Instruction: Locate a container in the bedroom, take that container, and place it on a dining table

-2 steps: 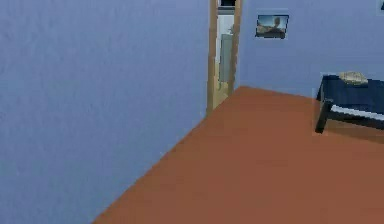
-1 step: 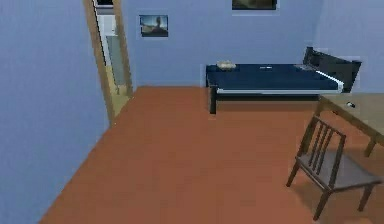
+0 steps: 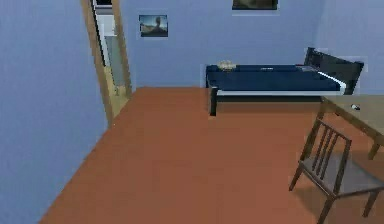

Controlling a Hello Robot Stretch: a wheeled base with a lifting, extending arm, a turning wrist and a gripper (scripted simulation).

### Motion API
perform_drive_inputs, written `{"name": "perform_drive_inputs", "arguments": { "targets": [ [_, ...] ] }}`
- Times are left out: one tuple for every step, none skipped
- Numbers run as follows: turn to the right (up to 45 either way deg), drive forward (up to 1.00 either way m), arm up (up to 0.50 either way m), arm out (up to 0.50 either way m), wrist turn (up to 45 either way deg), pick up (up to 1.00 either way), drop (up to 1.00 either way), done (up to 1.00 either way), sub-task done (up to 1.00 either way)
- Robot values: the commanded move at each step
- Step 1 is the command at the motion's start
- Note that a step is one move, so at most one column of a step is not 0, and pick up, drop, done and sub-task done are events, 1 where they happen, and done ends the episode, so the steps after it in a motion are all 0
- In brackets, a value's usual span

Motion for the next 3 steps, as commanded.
{"name": "perform_drive_inputs", "arguments": {
  "targets": [
    [45.0,0.00,0.00,0.00,0.0,0.00,0.00,0.00,0.00],
    [42.0,0.00,0.00,0.00,0.0,0.00,0.00,0.00,0.00],
    [3.0,0.00,0.00,0.00,0.0,0.00,0.00,0.00,0.00]
  ]
}}
